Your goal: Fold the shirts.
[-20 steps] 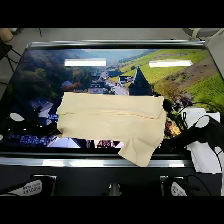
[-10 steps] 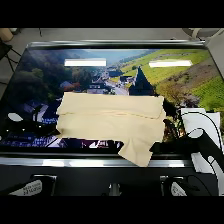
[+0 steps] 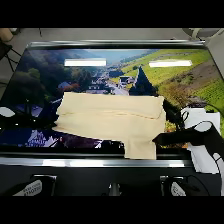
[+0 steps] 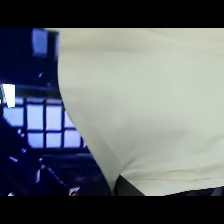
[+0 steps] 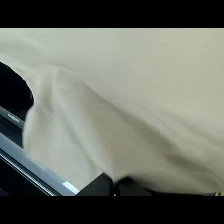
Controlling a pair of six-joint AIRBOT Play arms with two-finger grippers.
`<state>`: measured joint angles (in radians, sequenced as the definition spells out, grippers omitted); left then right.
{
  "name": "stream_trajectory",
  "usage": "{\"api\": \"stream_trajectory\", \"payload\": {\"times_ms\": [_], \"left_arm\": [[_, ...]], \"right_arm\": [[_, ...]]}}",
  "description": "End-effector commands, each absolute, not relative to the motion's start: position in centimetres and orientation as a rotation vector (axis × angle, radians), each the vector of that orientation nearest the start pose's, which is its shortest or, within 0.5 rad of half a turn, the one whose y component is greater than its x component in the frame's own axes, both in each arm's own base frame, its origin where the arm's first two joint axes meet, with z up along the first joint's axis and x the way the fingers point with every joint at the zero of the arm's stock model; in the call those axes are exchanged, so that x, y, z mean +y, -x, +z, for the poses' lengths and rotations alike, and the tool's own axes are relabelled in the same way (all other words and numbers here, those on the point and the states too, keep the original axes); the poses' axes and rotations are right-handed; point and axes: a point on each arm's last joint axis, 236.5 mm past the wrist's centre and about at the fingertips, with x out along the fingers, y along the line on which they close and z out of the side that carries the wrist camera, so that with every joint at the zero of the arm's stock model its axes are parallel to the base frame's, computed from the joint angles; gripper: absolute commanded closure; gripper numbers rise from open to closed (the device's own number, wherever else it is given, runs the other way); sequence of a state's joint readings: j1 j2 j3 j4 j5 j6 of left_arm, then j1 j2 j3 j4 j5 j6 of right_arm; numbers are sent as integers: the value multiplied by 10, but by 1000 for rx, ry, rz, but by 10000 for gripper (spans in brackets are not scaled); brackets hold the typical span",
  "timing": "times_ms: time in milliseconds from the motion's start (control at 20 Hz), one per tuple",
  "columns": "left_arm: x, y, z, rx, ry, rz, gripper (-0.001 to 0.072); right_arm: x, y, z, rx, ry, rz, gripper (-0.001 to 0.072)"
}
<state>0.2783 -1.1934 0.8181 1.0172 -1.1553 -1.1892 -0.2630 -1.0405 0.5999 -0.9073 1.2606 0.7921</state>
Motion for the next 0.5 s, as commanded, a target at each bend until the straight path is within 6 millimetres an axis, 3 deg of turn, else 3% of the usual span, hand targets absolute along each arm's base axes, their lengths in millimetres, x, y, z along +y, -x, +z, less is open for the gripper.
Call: {"api": "stream_trajectory", "payload": {"times_ms": [0, 150, 300, 450], "left_arm": [[-24, -341, -6, 1252, 447, -260, 684], [-18, -373, 5, 1200, 461, -254, 684], [-13, -405, -1, 1207, 512, -245, 684], [-20, -446, -4, 1179, 610, -287, 684]], "right_arm": [[65, -286, -7, 1213, -189, 633, 697], [53, -343, -1, 1129, -231, 557, 697], [55, -403, 10, 1008, -356, 542, 697], [43, -455, 11, 910, -398, 490, 697]]}}
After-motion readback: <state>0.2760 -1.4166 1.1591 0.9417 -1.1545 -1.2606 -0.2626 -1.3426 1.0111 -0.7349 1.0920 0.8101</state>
